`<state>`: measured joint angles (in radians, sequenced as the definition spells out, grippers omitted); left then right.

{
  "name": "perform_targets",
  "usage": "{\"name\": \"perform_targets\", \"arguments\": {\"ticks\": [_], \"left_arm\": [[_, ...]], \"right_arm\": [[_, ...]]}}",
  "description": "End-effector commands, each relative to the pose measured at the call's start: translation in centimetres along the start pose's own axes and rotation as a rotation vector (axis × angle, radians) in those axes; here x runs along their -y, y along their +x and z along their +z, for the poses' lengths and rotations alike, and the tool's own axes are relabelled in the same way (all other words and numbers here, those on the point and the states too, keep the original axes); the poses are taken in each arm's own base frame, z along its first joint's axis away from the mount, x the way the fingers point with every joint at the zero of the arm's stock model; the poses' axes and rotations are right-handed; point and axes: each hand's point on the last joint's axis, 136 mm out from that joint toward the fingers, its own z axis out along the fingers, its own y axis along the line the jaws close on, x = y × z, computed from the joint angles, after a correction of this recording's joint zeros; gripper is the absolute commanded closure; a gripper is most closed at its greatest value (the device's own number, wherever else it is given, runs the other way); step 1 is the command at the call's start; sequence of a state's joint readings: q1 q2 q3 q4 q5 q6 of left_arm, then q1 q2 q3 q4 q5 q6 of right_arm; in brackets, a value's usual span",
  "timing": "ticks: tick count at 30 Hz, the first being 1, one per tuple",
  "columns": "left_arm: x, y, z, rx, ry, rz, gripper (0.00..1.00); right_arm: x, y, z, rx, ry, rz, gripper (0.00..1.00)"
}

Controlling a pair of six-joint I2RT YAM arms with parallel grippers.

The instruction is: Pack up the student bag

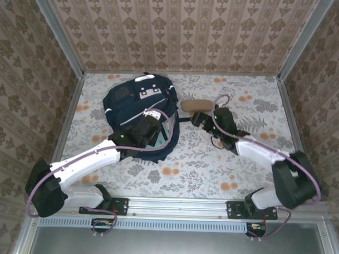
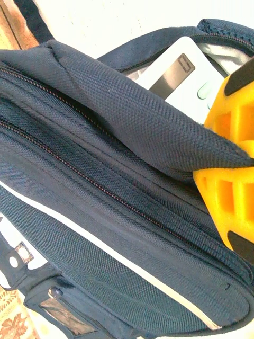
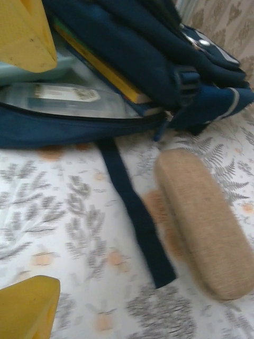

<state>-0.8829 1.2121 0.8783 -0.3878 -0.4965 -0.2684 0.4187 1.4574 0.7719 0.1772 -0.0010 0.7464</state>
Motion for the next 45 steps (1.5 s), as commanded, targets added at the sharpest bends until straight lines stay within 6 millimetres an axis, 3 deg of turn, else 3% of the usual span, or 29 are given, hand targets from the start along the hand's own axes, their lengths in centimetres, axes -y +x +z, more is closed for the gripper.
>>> {"name": "perform_targets", "arguments": {"ticks": [1, 7, 13, 19, 25, 34, 38, 45], "left_arm": [[-0.6, -2.5, -1.3, 0.138, 0.016, -0.108, 1.00], [-0.9, -2.2, -2.1, 0.183, 0.036, -0.148, 1.00], [-1.0, -2.1, -2.0, 0.184, 0.024, -0.145, 1.00], [-0.8, -1.9, -1.3, 0.155, 0.007, -0.130, 1.00], [-0.7, -1.9, -1.3, 0.157, 0.015, -0.132, 1.00], [-1.0, -1.9, -1.7, 0.169, 0.011, -0.141, 1.00], [-0.9, -1.8, -1.7, 0.165, 0.015, -0.143, 1.00], [-1.4, -1.8, -1.8, 0.170, -0.006, -0.141, 1.00]], "right_arm": [[-0.5, -3.1, 2.3, 0.022, 0.020, -0.062, 0.00], [1.0, -7.2, 7.9, -0.005, 0.025, -0.009, 0.00], [2.6, -9.8, 12.3, -0.020, 0.045, -0.002, 0.01], [3.8, -8.7, 16.1, -0.140, 0.053, 0.028, 0.01], [3.7, -6.4, 15.5, -0.180, 0.023, 0.049, 0.00], [2.3, -3.4, 11.2, -0.189, 0.008, 0.002, 0.00], [2.4, -1.8, 10.8, -0.214, 0.055, -0.064, 0.00], [2.3, -1.0, 11.2, -0.218, 0.165, -0.212, 0.02]]}}
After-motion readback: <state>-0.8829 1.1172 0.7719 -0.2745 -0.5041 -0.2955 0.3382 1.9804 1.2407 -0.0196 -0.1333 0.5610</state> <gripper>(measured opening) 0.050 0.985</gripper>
